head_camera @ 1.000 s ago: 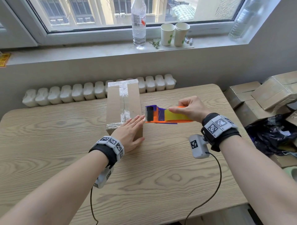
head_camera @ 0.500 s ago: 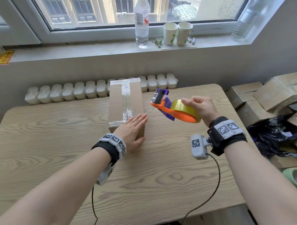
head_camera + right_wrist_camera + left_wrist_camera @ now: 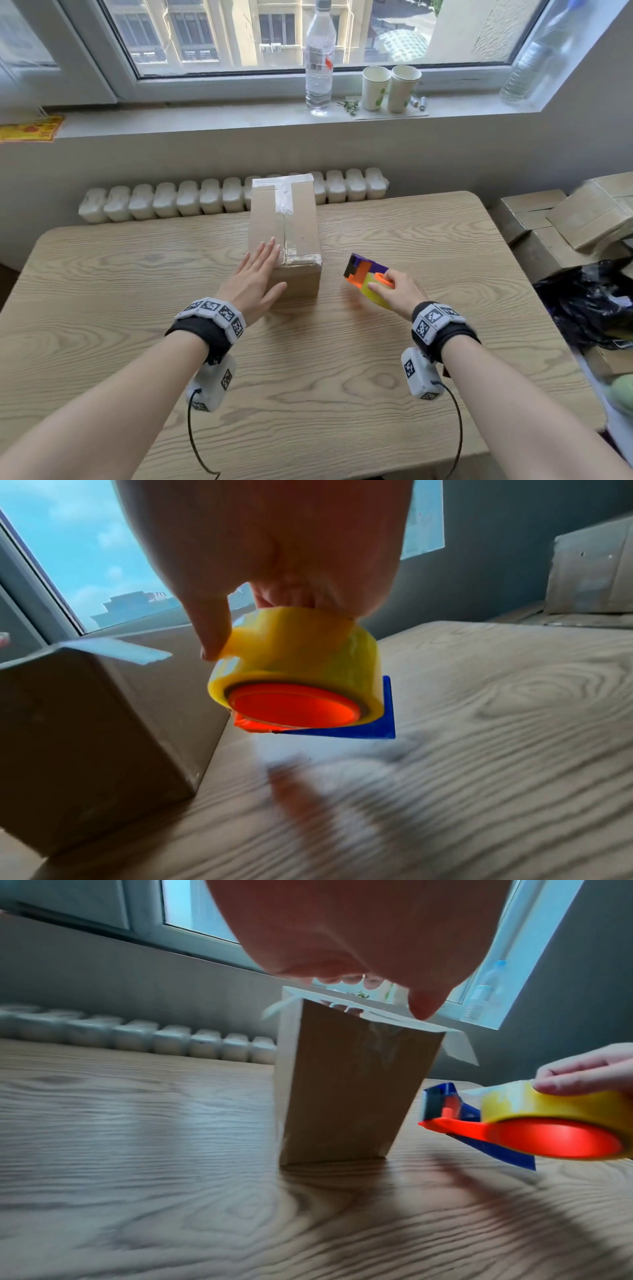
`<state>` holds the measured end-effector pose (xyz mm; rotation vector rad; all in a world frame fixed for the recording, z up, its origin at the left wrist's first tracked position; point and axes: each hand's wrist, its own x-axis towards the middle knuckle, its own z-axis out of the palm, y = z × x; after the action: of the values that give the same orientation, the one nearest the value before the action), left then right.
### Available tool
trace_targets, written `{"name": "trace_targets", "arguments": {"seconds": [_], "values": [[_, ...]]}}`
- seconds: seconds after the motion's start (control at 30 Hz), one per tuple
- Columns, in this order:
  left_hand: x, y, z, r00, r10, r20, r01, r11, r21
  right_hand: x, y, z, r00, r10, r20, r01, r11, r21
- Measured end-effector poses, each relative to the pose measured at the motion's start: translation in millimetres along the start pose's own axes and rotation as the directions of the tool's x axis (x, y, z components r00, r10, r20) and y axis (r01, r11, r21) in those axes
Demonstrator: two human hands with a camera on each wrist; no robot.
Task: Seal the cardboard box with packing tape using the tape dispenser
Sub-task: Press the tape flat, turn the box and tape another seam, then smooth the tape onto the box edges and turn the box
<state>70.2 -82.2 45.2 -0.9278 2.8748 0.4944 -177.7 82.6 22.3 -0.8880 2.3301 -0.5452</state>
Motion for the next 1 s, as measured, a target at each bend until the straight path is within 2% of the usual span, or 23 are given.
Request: {"name": "trace_targets", "arguments": {"seconds": [0.2,0.33,0.47,0.7,0.73,0.8,0.9,0.93,1.0], "values": [[-20.6,-19.1,0.7,0.998,-0.055,-0.001,0.055,0.998,0.02,-11.1,2.4,33.5,0.997,-0.07,-0.021,0.066,0.987,-0.149],[-25.5,-14.9,5.3,0.993,-0.106,0.059,0.113,0.985,-0.128,-14.9,4.8,51.0,0.996,-0.08,-0.038,0.07,0.971,-0.229],[-23.6,-15.2,13.1,0.988,-0.13,0.079,0.146,0.961,-0.235,-14.5,3.2,63.5,0.995,-0.04,0.088,0.066,0.944,-0.324],[-26.5,-14.7,10.3,0.988,-0.137,0.066,0.152,0.928,-0.341,-19.2,0.2,69.5,0.974,0.043,0.222,0.043,0.929,-0.368],[-28.3,-14.1,10.0,0.988,-0.144,0.064,0.157,0.92,-0.358,-20.7,-2.1,67.3,0.979,0.036,0.202,0.04,0.931,-0.364],[-32.3,-11.7,8.8,0.985,-0.16,0.056,0.169,0.9,-0.401,-22.2,-9.8,61.3,0.997,-0.017,0.072,0.039,0.946,-0.321],[-37.0,-8.0,8.2,0.986,-0.161,0.041,0.162,0.879,-0.449,-25.9,-34.4,50.4,0.978,-0.16,-0.134,0.145,0.982,-0.117],[-37.5,-7.2,8.6,0.987,-0.159,0.034,0.157,0.871,-0.466,-26.8,-45.4,46.8,0.965,-0.204,-0.165,0.198,0.979,-0.049],[-37.8,-6.0,8.8,0.985,-0.169,0.022,0.157,0.854,-0.496,-30.6,-66.1,41.1,0.958,-0.247,-0.148,0.258,0.964,0.06]]}}
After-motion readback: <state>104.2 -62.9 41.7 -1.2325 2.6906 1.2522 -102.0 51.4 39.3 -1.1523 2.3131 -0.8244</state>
